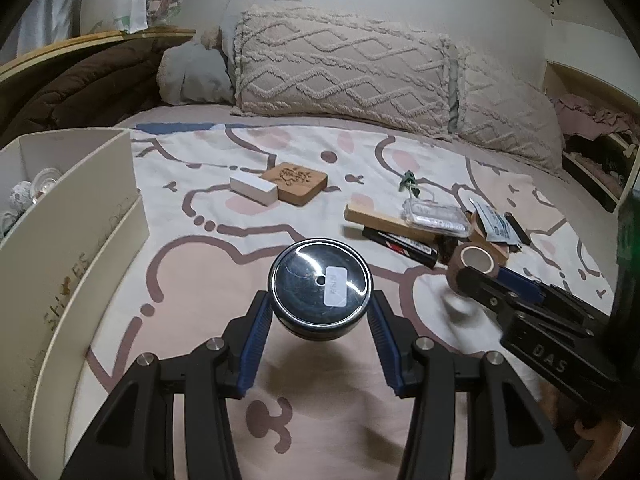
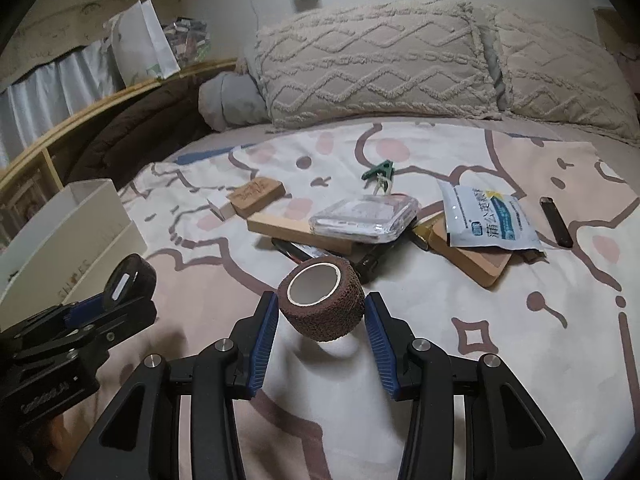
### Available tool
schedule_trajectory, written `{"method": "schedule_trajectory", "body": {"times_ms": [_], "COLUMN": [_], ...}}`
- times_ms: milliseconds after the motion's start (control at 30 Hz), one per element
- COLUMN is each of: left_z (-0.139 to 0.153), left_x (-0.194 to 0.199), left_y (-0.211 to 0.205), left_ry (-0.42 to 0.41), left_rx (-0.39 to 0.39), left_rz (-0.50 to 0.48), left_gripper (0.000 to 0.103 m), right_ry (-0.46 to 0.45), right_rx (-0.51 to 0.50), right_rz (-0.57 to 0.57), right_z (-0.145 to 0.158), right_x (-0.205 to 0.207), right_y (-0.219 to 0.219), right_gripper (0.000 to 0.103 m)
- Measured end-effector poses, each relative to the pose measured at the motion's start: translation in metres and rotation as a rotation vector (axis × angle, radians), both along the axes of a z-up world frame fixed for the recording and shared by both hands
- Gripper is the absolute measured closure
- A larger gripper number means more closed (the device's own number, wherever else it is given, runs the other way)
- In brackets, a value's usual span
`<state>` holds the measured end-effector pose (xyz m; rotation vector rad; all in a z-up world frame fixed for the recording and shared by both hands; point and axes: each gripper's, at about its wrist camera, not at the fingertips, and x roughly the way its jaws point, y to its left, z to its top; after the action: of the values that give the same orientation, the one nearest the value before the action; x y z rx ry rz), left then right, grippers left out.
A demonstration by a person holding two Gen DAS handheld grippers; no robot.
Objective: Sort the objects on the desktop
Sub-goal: 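Lift the black tin with the left tool while the right tool lifts the tape roll, then carry the tin and tape roll over the white box with both tools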
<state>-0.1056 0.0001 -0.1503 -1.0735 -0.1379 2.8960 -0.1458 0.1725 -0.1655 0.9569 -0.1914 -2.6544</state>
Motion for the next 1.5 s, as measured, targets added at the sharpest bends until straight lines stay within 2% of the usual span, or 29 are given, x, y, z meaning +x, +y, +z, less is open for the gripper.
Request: {"method": "schedule_trajectory", "body": {"times_ms": [433,733,900,1133,1400,1500], "left_z": [0.028,0.059,0.075,0.094,0.108,0.11], "left_x": [0.01,0.023,0.033,0.045,0.058,0.062], "left_y": [-0.012,-0.035,-0.046,-0.077,-0.115,-0.125], "left_ry": [0.069,0.145,0.187,0.248,0.297,0.306], "left_rx": [0.013,0.074,0.064,0.1,0.149,0.14], "left_rz": [0.02,0.041,0.079,0.143,0.215,0.242], "left_gripper": [0.054,0.054,0.054,0.054,0.054,0.054], "right_ry": [0.095,0.199,0.223,0.256,0.274,0.265], "right_rx": [-0.088,-0.128,-0.153,-0.192,-0.158,-0.154], "right_rz": [0.001,0.038,0.051,0.094,0.163,0.187], "right_z": [0.041,0.077,0.091,0.114,0.131,0.133], "right_x": [0.028,0.048,0.053,0.057,0.056,0.053], "right_y": [0.007,-0.006,-0.014,-0.037,-0.084,-0.102], "right_gripper": [0.058,0.058,0.058,0.058,0.058,0.058]}}
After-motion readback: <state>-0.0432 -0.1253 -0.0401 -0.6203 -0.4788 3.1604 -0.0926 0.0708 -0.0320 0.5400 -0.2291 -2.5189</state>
